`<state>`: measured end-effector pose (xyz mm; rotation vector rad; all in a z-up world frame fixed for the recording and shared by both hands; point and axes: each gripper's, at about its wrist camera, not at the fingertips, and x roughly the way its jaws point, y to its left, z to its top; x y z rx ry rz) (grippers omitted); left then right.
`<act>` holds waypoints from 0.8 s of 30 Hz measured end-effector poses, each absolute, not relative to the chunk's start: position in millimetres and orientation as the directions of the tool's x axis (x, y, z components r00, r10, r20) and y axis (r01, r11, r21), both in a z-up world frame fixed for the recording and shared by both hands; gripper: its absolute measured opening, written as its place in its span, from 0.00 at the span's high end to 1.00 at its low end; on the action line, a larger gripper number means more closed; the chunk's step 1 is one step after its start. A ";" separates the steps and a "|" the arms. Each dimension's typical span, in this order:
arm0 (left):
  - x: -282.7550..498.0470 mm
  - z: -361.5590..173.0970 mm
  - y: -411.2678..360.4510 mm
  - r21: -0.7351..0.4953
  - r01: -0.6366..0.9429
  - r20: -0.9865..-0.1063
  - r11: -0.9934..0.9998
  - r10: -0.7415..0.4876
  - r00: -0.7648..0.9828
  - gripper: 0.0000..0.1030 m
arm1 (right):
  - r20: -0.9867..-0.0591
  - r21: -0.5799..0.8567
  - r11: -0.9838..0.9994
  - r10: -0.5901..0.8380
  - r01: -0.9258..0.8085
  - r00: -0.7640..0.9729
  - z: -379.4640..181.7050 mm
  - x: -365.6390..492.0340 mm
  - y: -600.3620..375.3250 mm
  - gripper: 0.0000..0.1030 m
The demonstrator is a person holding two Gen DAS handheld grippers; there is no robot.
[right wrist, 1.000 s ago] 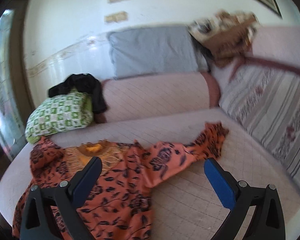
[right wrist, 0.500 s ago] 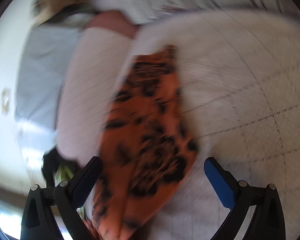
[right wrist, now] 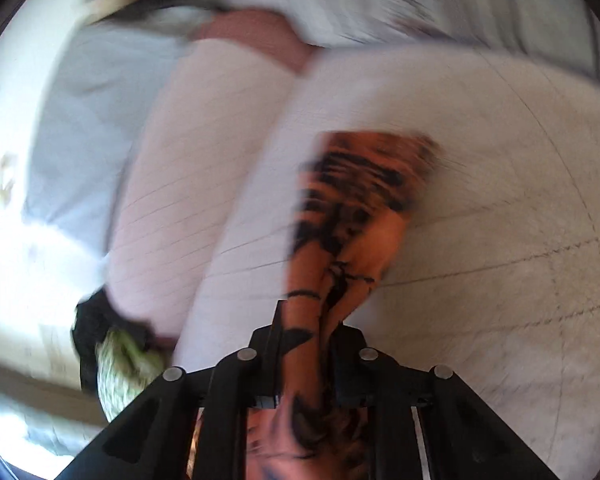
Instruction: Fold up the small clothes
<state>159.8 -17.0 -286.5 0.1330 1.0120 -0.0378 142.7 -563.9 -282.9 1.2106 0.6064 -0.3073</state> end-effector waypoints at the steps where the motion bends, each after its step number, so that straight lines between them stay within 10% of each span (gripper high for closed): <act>1: 155.7 -281.6 -13.7 0.091 0.092 -0.842 0.992 0.027 0.539 0.00 | -0.558 0.784 0.389 0.103 0.484 0.823 -264.7 143.5 -549.0 0.84; 8: 124.6 -227.1 32.9 0.044 0.029 -0.764 0.999 0.015 0.645 0.00 | -0.424 0.750 0.639 0.265 0.172 0.866 -172.0 161.8 -394.2 0.84; 14: 112.5 -194.7 79.2 0.014 -0.051 -0.727 0.999 0.045 0.685 0.00 | -0.580 0.592 0.805 0.407 0.022 0.706 -190.3 205.4 -217.3 0.78; 18: 111.7 -188.5 104.2 -0.033 -0.096 -0.744 0.995 0.040 0.667 0.00 | -0.699 0.573 0.819 0.493 -0.007 0.518 -258.5 212.7 -146.7 0.28; 24: 124.0 -183.4 93.9 -0.109 -0.073 -0.742 0.991 -0.032 0.670 0.00 | -0.538 0.695 0.701 0.654 -0.158 0.531 -245.3 149.0 -150.5 0.14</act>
